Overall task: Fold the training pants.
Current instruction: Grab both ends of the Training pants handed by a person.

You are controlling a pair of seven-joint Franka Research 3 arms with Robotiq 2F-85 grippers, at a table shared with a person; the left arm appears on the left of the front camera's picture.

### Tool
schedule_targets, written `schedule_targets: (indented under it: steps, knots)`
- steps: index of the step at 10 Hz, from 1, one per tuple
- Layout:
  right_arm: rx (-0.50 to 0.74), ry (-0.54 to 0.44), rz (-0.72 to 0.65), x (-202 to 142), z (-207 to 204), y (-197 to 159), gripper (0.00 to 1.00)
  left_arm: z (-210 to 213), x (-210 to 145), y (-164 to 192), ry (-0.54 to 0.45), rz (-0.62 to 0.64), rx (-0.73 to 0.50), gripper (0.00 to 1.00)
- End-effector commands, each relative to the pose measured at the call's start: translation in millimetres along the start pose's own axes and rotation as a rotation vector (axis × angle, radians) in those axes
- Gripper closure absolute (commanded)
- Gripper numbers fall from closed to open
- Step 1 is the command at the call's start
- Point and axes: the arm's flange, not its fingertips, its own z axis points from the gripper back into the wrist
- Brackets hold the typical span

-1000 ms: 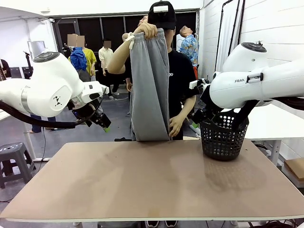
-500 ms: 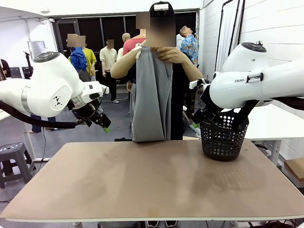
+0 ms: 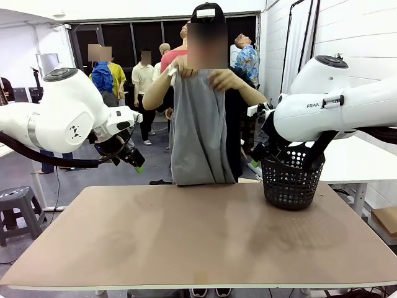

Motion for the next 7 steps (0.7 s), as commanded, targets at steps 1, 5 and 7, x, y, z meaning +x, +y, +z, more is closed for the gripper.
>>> schedule_targets:
  steps: [1, 5, 7]
  knots:
    - [-0.001, 0.001, -0.002, -1.1, -0.8, -0.8, 0.00, -0.2, 0.4, 0.8, -0.003, -0.009, -0.005, 0.00]
    - [-0.001, 0.001, -0.002, -1.1, -0.8, -0.8, 0.00, -0.2, 0.4, 0.8, -0.003, -0.009, -0.005, 0.00]
    - [-0.001, 0.001, -0.002, -1.1, -0.8, -0.8, 0.00, -0.2, 0.4, 0.8, -0.003, -0.009, -0.005, 0.00]
